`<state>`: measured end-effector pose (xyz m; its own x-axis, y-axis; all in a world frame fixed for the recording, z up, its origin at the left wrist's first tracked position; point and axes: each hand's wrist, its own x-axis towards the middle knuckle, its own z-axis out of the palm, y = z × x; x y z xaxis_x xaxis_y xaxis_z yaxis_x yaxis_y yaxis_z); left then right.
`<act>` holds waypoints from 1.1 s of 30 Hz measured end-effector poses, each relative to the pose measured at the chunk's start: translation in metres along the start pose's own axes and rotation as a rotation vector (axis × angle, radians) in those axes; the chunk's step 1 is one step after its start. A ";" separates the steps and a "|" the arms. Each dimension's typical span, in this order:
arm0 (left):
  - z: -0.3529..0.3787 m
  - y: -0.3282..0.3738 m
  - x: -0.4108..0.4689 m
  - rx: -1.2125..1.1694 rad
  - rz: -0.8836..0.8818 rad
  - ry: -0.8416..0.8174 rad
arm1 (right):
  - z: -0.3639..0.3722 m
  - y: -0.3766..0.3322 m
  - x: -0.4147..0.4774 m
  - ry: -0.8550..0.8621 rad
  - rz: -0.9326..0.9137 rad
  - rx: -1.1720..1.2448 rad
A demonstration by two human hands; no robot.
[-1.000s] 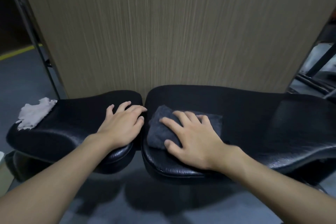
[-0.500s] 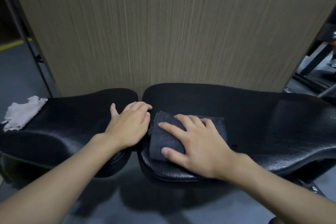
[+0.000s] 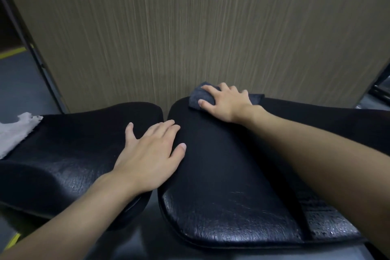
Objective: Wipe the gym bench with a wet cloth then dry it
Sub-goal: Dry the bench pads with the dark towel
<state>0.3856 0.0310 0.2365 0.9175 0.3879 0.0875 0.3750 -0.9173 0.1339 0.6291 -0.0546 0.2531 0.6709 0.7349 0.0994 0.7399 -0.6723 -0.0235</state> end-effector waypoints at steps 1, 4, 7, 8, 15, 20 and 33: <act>0.000 0.000 0.000 -0.001 0.001 0.003 | 0.000 0.000 0.006 -0.002 0.017 0.004; 0.000 -0.001 -0.001 -0.011 0.004 0.012 | 0.001 -0.003 0.009 -0.008 0.037 0.005; 0.000 -0.002 0.000 -0.020 0.004 0.021 | 0.000 -0.005 -0.012 -0.007 0.012 -0.001; 0.000 -0.002 0.000 -0.022 0.004 0.020 | -0.001 -0.006 -0.024 -0.005 -0.006 0.003; 0.000 -0.003 0.001 -0.015 -0.002 0.014 | -0.013 -0.020 -0.156 0.024 -0.174 0.029; -0.002 0.001 -0.004 -0.015 -0.007 -0.008 | -0.026 -0.028 -0.239 0.001 -0.241 0.020; -0.010 0.040 0.006 -0.379 0.036 0.056 | -0.019 -0.002 -0.211 0.041 -0.226 0.010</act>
<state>0.4048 -0.0024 0.2523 0.9168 0.3698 0.1511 0.2574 -0.8360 0.4846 0.4853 -0.2097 0.2514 0.4853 0.8624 0.1440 0.8719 -0.4896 -0.0056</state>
